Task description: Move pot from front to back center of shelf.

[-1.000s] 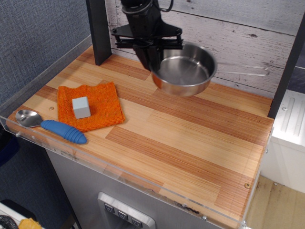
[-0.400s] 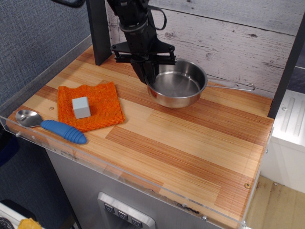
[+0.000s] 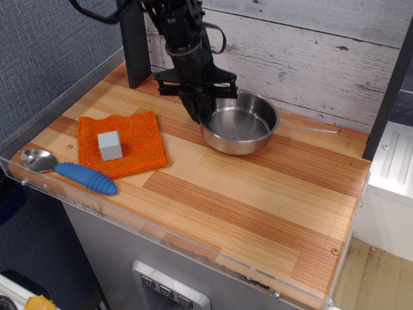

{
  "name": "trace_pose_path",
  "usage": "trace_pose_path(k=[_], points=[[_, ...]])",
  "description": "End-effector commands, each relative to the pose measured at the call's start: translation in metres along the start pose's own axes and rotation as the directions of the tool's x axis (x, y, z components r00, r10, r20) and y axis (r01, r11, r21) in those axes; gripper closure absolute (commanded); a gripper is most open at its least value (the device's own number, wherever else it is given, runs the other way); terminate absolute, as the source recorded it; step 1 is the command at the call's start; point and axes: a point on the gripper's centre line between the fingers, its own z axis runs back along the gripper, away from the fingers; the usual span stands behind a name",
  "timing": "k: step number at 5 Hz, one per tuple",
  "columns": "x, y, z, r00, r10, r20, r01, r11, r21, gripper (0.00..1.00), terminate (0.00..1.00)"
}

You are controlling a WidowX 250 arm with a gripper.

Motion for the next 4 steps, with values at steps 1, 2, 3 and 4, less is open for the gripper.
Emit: trace_pose_path(k=[1, 2, 3, 4], points=[[0.0084, 0.0115, 0.0017, 1.000, 0.001, 0.030, -0.001, 1.000, -0.012, 1.00, 0.00], [0.0115, 0.0137, 0.0001, 1.000, 0.005, 0.025, -0.005, 1.000, -0.007, 1.00, 0.00], [0.0121, 0.0154, 0.0032, 0.999, 0.033, 0.019, -0.033, 0.999, -0.002, 0.00, 0.00], [0.0105, 0.0159, 0.0047, 0.999, 0.049, 0.010, -0.049, 0.999, 0.004, 0.00, 0.00]])
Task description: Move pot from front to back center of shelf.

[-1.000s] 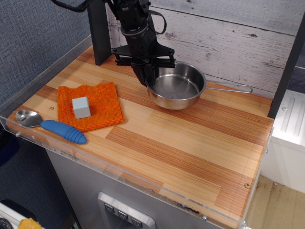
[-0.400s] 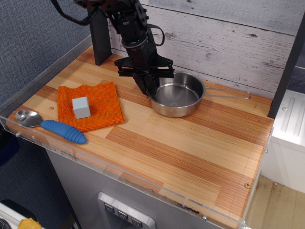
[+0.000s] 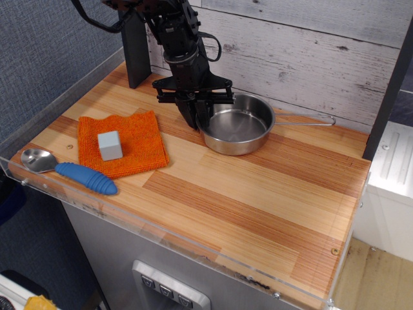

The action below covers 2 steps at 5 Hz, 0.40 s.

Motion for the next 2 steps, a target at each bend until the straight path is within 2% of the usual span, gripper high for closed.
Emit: trace_pose_path(k=[1, 2], points=[[0.0044, 0.0049, 0.0177, 0.999, 0.014, 0.034, -0.014, 1.000, 0.013, 0.00, 0.00], [0.0055, 0.0015, 0.0224, 0.999, 0.008, 0.044, -0.008, 1.000, 0.005, 0.00, 0.00]])
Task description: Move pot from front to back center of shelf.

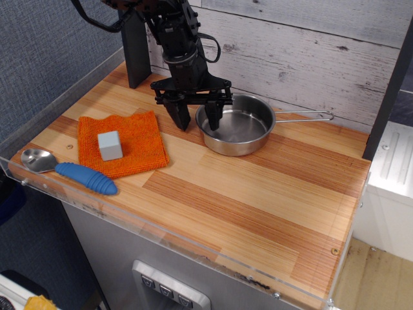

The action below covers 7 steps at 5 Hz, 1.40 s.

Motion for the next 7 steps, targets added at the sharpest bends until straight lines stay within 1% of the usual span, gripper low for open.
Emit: trace_pose_path(k=[1, 2, 3, 4, 5, 7], points=[[0.015, -0.003, 0.035, 0.996, -0.008, 0.094, 0.010, 1.000, -0.013, 0.00, 0.00], [0.021, -0.008, 0.061, 0.990, -0.003, 0.143, 0.006, 1.000, -0.018, 0.00, 0.00], [0.019, -0.018, 0.092, 0.983, -0.020, 0.180, 0.024, 0.999, -0.021, 0.00, 0.00], [0.010, -0.024, 0.126, 0.972, -0.015, 0.232, 0.027, 0.998, -0.049, 0.00, 0.00], [-0.002, -0.032, 0.141, 0.972, -0.024, 0.235, 0.025, 1.000, -0.003, 0.00, 0.00], [-0.002, -0.032, 0.141, 0.972, -0.024, 0.235, 0.025, 1.000, -0.003, 0.00, 0.00]])
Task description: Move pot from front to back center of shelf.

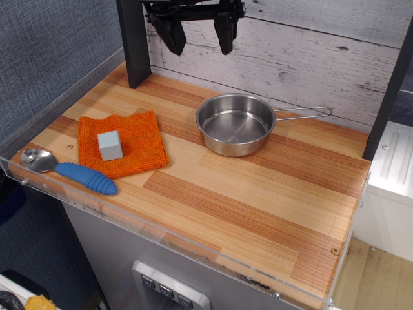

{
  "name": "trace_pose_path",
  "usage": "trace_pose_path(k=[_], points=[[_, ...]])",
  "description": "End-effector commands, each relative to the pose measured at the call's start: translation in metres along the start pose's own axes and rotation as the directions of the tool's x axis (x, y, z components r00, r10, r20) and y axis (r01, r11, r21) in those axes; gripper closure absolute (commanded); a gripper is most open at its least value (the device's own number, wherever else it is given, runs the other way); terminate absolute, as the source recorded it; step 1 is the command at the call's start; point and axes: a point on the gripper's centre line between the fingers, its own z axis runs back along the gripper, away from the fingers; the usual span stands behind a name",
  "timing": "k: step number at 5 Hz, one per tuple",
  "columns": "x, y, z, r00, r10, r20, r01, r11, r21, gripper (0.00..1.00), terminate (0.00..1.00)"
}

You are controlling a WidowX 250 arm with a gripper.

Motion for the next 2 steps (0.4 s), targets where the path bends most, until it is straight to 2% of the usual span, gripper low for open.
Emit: trace_pose_path(k=[1, 2], points=[[0.0005, 0.0010, 0.0186, 0.999, -0.006, 0.049, 0.006, 1.000, -0.002, 0.00, 0.00], [0.0005, 0.0010, 0.0186, 0.999, -0.006, 0.049, 0.006, 1.000, -0.002, 0.00, 1.00]])
